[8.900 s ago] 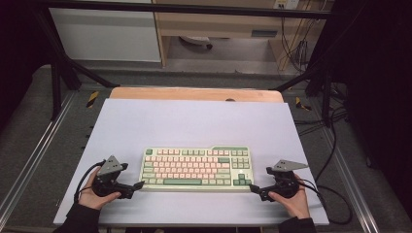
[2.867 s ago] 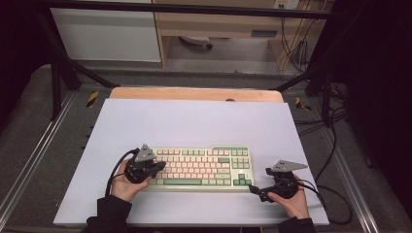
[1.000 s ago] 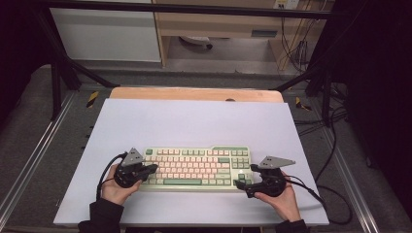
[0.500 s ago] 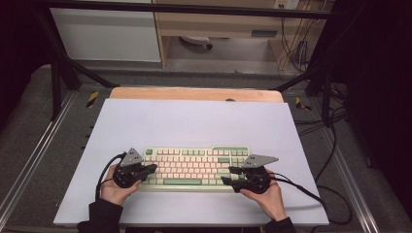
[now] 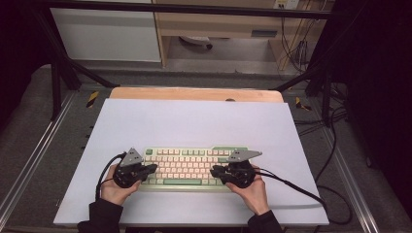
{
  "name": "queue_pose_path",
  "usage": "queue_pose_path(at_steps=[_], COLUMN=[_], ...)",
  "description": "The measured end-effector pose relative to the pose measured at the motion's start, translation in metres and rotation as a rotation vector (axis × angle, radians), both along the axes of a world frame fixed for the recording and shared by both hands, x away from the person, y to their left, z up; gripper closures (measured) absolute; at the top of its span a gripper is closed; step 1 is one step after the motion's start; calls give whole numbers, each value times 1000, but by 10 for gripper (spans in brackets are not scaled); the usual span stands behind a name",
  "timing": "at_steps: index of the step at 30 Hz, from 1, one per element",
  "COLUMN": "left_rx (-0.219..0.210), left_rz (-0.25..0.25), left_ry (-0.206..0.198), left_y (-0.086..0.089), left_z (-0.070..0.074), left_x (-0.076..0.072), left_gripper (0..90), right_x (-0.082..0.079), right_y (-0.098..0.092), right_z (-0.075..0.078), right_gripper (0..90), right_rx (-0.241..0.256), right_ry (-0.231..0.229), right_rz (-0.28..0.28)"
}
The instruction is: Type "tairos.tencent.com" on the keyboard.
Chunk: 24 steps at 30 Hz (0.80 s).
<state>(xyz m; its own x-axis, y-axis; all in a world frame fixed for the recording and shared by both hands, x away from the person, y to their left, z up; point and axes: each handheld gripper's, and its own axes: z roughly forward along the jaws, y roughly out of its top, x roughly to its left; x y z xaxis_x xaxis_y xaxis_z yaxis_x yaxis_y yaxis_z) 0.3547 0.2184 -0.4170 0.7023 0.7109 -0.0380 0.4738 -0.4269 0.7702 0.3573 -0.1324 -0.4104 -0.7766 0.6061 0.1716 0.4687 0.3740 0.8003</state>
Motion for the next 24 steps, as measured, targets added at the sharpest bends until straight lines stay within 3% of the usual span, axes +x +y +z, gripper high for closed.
queue_pose_path(at_steps=[8,24], left_rx=[-1,-5], left_rz=[-3,-2], left_ry=[1,2], left_y=[0,0], left_z=[-1,-2], left_x=[0,1], left_gripper=[888,888], right_x=[10,29], right_y=[22,56], right_z=[-3,-14], right_gripper=[900,900], right_rx=[-19,-49], right_ry=[13,11], right_rz=[-1,-28])
